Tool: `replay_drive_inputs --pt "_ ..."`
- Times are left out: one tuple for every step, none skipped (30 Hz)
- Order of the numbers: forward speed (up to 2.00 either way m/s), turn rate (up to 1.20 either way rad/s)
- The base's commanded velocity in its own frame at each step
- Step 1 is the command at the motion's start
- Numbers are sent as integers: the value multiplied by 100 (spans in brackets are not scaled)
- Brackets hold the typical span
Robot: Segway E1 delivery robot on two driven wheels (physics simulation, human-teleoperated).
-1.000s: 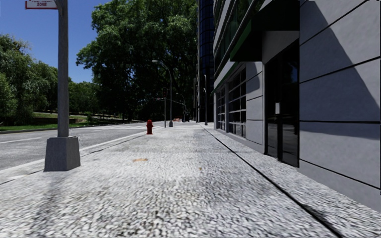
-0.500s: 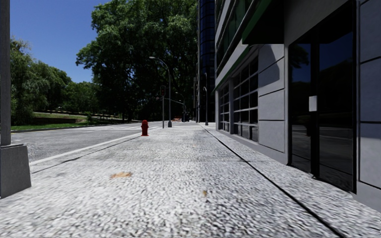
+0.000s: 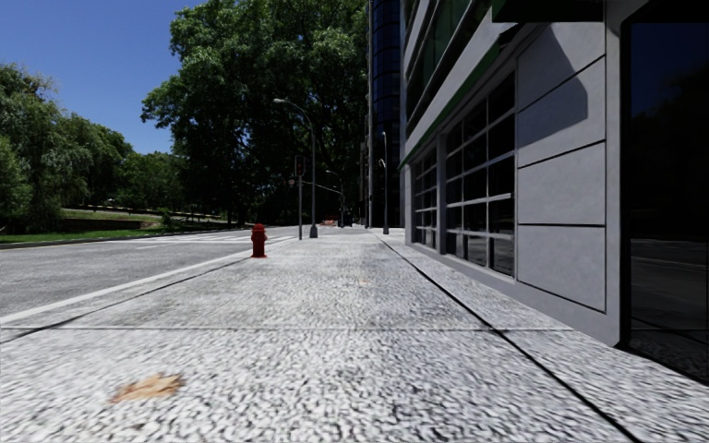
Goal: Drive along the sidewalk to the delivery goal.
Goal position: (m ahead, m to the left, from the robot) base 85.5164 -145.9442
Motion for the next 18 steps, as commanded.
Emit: replay_drive_inputs --pt "200 0" --pt "200 0" --pt "200 0" --pt "200 0" --pt "200 0" --pt "200 0" --pt "200 0" --pt "200 0" --pt "200 0" --pt "200 0" --pt "200 0" --pt "200 0" --pt "200 0" --pt "200 0" --pt "200 0" --pt "200 0" --pt "200 0" --pt "200 0"
